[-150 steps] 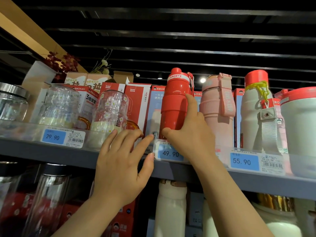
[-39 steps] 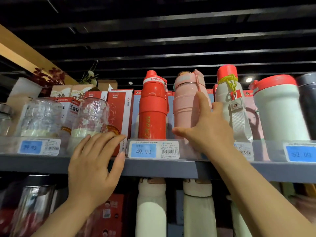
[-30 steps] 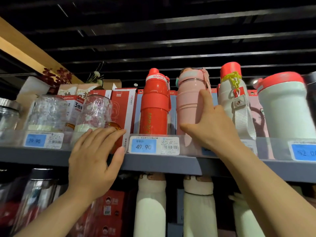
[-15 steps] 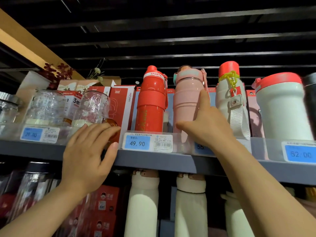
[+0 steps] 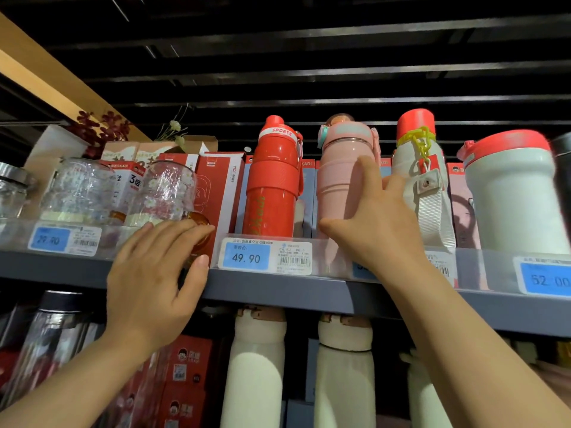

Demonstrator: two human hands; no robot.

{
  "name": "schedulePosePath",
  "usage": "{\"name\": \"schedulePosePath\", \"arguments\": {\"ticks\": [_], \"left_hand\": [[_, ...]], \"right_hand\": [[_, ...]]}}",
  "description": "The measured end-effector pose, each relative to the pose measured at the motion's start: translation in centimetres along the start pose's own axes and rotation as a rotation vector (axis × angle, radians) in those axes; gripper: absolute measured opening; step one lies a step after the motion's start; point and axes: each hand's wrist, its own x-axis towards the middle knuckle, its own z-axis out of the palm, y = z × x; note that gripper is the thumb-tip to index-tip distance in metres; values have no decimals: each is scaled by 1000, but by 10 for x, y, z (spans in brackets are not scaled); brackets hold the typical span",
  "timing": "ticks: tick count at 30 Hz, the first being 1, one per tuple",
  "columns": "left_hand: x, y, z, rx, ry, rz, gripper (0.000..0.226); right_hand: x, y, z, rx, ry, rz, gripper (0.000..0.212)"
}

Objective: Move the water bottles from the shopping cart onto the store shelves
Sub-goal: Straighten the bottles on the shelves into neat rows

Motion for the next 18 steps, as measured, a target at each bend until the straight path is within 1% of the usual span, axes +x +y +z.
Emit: {"name": "schedulePosePath", "arguments": {"ticks": [3,6,10,13,16,18], "left_hand": [[0,1,0,0,14,11,50],[0,0,0,-3,19,14,50],[-1,0,-1,-4,25,14,49],[0,1,-2,-5,21,14,49],[0,2,-2,-6,17,14,49],[-1,2,-2,-7,15,10,49]], "right_hand": [[0,-1,1,-77,-44,3,90],[0,-4,2,-111,-67,38,97],[1,-6,2,-67,-38,75,103],[2,-4,-1,-5,-67,74,110],[4,-1,-5,45,-100,65,107],[4,-1,-4,27,-120,75,107]]}}
